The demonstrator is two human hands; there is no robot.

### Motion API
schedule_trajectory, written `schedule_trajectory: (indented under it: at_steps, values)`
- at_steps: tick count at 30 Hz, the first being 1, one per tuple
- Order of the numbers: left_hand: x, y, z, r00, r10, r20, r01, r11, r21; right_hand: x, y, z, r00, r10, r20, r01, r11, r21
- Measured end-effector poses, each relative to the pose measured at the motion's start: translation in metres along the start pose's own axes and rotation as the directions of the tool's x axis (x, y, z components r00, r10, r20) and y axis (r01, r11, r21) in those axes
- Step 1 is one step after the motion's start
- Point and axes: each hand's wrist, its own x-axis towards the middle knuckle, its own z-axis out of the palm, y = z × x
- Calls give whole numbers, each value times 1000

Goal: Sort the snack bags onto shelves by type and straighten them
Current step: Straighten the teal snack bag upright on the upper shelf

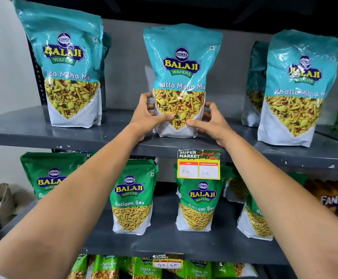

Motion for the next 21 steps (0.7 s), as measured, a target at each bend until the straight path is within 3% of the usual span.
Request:
schedule_trajectory:
  at_steps: [8,21]
  values:
    - [0,-1,-1,999,13,-34,-14,999,-32,-6,-2,-1,994,-88,-67,83,994,-70]
    - [2,-3,0,1000,1,-18,-1,1000,-17,-6,-2,0,995,-81,-64,76,995,-68]
